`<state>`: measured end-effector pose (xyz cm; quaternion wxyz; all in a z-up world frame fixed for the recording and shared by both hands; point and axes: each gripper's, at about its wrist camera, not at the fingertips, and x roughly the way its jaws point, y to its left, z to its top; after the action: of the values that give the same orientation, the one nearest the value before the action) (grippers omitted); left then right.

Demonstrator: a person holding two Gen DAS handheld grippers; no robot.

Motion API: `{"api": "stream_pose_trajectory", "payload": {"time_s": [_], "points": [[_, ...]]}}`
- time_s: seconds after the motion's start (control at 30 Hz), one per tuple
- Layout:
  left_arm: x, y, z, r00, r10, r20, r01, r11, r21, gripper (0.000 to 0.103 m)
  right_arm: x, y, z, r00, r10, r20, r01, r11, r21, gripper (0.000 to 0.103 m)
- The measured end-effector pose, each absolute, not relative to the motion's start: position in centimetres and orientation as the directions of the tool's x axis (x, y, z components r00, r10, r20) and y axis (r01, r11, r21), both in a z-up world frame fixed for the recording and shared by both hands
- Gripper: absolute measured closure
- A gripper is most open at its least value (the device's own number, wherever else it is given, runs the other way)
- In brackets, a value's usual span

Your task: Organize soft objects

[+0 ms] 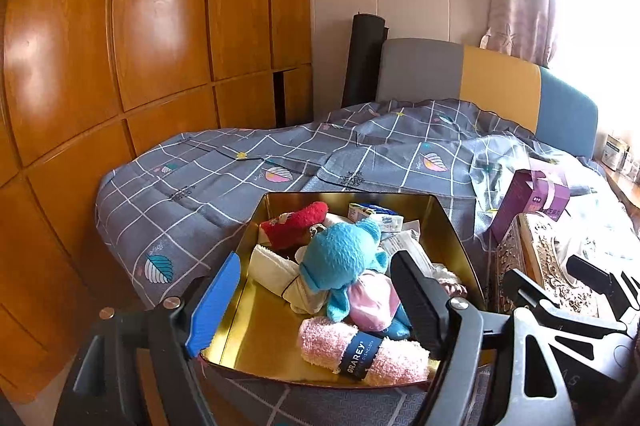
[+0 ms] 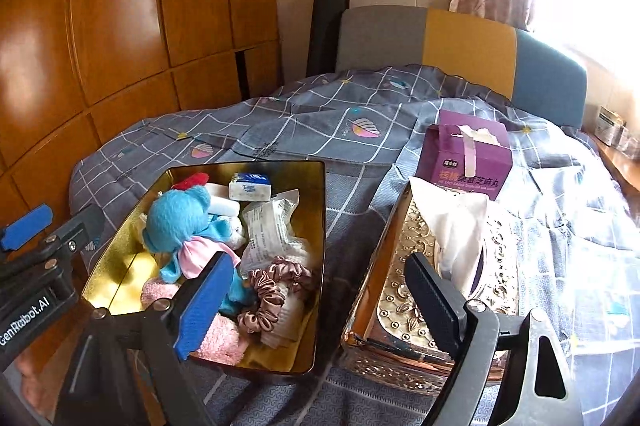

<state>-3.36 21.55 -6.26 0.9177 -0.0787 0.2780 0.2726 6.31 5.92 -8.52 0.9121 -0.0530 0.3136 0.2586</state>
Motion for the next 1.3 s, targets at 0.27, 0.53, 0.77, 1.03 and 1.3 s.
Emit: {"api": "stream_pose_trajectory", "payload": {"time_s": [0.27, 0.53, 0.77, 1.03, 1.3], "points": [[-3.36, 21.69, -6.36, 0.691, 0.456, -0.561, -0.545, 0.838, 0.01, 0.024, 6.29, 6.03, -8.32, 0.678, 0.434, -0.593, -0.504, 0.862, 0.054, 0.014], [-3.18, 21.66, -6.61, 0.687, 0.448, -0.572, -0.541, 0.841, 0.008, 0.024, 6.32, 5.99, -8.38, 0.675, 0.434, -0.596, -0.502, 0.863, 0.059, 0.013], [-3.23, 21.62, -6.59, 0.686, 0.452, -0.57, -0.544, 0.839, 0.011, 0.024, 6.35, 6.0, -8.44, 0.673, 0.435, -0.598, -0.503, 0.862, 0.061, 0.013], [-3.27, 21.71, -6.52, 0.682, 0.453, -0.574, -0.545, 0.838, 0.014, 0.024, 6.33, 5.98, -8.49, 0.674, 0.436, -0.596, -0.502, 0.863, 0.063, 0.013], [-3.27, 21.74, -6.56, 0.683, 0.452, -0.573, -0.543, 0.839, 0.014, 0.024, 6.3, 5.95, -8.55, 0.674, 0.434, -0.598, -0.503, 0.862, 0.058, 0.013]]}}
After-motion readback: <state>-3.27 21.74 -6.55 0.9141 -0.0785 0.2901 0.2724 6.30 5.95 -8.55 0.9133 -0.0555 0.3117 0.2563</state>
